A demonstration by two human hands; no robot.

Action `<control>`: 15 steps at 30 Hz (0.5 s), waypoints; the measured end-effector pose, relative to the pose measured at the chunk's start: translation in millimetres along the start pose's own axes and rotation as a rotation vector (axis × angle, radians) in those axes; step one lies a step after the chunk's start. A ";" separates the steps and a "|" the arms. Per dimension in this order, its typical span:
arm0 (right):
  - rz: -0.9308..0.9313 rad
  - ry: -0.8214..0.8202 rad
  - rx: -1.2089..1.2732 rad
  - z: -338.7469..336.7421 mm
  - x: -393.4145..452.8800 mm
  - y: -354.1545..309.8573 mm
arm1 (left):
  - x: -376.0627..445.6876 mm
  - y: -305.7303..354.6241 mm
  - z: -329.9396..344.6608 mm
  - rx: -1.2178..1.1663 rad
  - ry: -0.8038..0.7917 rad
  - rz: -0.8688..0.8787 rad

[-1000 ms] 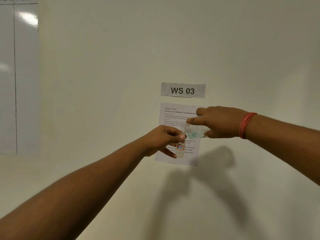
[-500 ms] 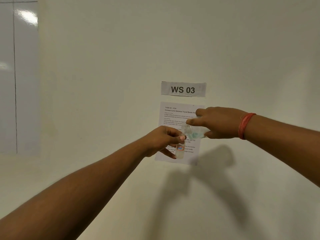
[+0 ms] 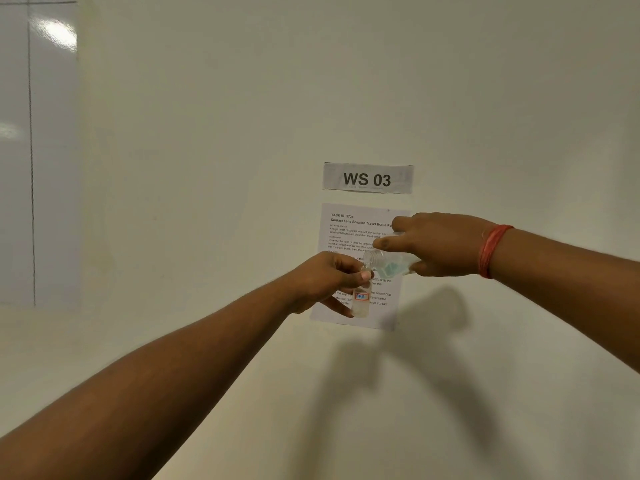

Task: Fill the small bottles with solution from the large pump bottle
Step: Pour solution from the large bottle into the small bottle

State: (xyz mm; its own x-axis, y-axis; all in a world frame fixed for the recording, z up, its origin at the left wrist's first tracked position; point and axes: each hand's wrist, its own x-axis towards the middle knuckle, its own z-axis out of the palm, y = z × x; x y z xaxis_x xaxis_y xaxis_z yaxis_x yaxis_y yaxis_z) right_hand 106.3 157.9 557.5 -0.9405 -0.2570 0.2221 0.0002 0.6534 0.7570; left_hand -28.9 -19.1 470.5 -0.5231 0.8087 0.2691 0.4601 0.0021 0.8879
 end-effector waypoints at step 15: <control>0.004 -0.002 0.011 -1.1 -0.8 -2.7 | -2.1 -0.7 -0.9 0.018 0.012 0.002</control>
State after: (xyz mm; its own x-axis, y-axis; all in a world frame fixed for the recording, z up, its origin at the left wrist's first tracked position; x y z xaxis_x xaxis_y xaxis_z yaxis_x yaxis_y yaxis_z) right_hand 107.4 155.6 556.0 -0.9412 -0.2532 0.2236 -0.0002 0.6622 0.7493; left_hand -28.8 -21.3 469.6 -0.5304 0.8017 0.2755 0.4738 0.0108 0.8806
